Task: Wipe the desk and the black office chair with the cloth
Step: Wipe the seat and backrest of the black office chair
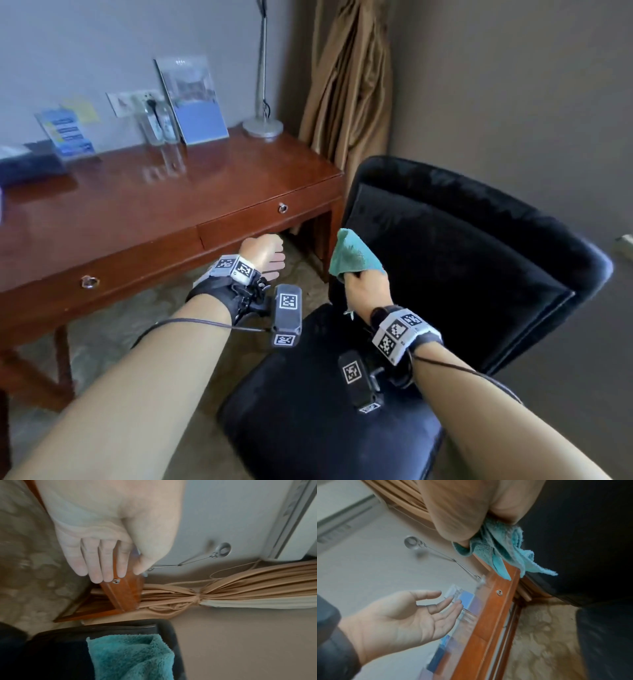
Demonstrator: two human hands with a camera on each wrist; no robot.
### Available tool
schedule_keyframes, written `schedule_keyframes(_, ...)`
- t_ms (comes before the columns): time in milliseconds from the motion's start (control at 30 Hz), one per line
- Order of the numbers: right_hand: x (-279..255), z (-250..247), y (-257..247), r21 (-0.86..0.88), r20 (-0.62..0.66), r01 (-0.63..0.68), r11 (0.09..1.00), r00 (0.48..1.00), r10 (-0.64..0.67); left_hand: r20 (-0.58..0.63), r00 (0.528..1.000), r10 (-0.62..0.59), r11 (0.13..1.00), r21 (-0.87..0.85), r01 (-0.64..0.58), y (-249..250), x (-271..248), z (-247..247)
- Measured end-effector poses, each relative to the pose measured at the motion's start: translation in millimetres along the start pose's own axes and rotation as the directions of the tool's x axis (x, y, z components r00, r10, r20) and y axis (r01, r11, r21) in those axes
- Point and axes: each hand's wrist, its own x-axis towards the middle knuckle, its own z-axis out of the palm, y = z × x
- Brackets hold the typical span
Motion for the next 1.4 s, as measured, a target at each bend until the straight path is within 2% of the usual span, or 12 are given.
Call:
schedule_keyframes(133, 42.3, -48.9, -60.1, 0.005, -0.108, 0.06, 0.998, 0.992, -0.059, 0.095, 0.99, 0.103, 0.995, -0.027, -0.101, 76.7, -12.8, 12.6)
schedule_keyframes(300, 75.5, -74.5, -105.1, 0.023, -0.188, 0.08, 0.997, 0.979, -0.074, 0.159, 0.974, 0.162, 0.987, -0.009, -0.163, 131.4, -13.1, 13.4)
schedule_keyframes(500, 100.7, -76.4, -120.5, 0.061, -0.278, 0.027, 0.998, 0.961, -0.009, 0.218, 0.96, 0.177, 0.98, 0.047, -0.192, 162.2, 16.2, 6.1)
schedule_keyframes(667, 118.4, -74.4, -127.6, 0.057, -0.402, -0.055, 0.997, 0.913, 0.074, 0.299, 0.941, 0.156, 0.977, 0.096, -0.192, 195.3, 53.6, -2.2)
schedule_keyframes(800, 128.0, -65.7, -146.4, 0.061, -0.472, -0.053, 0.997, 0.879, 0.076, 0.396, 0.906, 0.15, 0.968, 0.126, -0.215, 216.7, 73.7, -2.4)
schedule_keyframes(933, 141.7, -44.3, -175.5, 0.063, -0.493, -0.016, 0.998, 0.869, 0.045, 0.494, 0.855, 0.157, 0.958, 0.136, -0.254, 230.4, 83.3, -15.9)
schedule_keyframes(1033, 157.0, -20.3, -201.9, 0.078, -0.49, 0.005, 0.997, 0.871, 0.034, 0.453, 0.864, 0.219, 0.931, 0.17, -0.325, 242.0, 87.8, -45.4)
schedule_keyframes(1233, 192.5, 55.2, -284.1, 0.132, -0.393, 0.12, 0.984, 0.918, -0.059, 0.292, 0.905, 0.31, 0.912, 0.178, -0.37, 275.9, 109.5, -159.0)
schedule_keyframes(1400, 206.4, 120.7, -364.4, 0.143, -0.197, 0.264, 0.954, 0.952, -0.234, 0.139, 0.913, 0.384, 0.903, 0.149, -0.402, 295.7, 104.8, -249.3)
